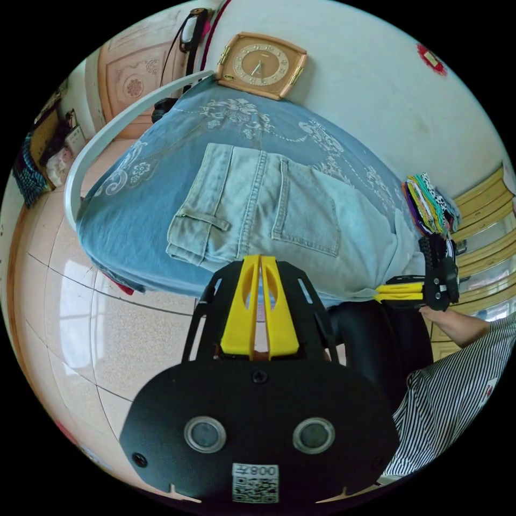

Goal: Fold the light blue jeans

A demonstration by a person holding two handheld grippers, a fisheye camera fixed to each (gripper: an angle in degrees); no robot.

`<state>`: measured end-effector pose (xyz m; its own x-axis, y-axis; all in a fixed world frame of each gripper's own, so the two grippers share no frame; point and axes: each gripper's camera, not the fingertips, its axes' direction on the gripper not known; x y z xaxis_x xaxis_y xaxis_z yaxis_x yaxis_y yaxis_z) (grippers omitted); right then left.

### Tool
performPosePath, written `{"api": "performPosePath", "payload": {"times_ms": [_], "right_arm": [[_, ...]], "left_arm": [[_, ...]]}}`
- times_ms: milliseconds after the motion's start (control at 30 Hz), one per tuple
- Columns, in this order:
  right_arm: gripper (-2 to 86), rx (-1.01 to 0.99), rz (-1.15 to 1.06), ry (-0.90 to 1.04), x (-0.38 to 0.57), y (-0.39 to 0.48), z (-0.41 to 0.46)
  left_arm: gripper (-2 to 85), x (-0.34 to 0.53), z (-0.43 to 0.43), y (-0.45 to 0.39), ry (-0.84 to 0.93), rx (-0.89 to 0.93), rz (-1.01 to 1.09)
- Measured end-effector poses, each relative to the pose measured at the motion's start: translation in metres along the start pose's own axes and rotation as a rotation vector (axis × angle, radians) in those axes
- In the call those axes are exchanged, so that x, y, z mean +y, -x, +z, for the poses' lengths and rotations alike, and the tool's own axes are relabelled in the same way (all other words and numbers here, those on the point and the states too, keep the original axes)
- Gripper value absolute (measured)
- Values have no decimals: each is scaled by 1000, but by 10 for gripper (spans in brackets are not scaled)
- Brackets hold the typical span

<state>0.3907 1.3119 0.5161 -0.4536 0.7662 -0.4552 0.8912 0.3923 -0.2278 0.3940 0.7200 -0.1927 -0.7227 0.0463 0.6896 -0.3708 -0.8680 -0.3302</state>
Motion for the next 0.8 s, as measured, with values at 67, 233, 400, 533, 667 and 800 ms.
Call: {"api": "performPosePath", "payload": {"times_ms": [67,233,400,533,667,800], "right_arm": [[24,-10,7,-4,7,-7,3],[27,-45,36,-19,24,-27,16],[31,-117,117,-79,54,-53,20],[28,-209,208,-191,91,-84,8],[15,-294,256,-239,123,-117,9],[6,-284,311,-283,165,-142,10]], "left_arm": [[2,8,8,-4,15,-18,-30],[2,24,25,-10,66,-2,-91],[2,38,24,-47,29,-40,-64],[2,48,35,-99,-10,-41,18],[1,50,77,-129,110,-74,34],[1,49,88,-146,122,-46,24]]}}
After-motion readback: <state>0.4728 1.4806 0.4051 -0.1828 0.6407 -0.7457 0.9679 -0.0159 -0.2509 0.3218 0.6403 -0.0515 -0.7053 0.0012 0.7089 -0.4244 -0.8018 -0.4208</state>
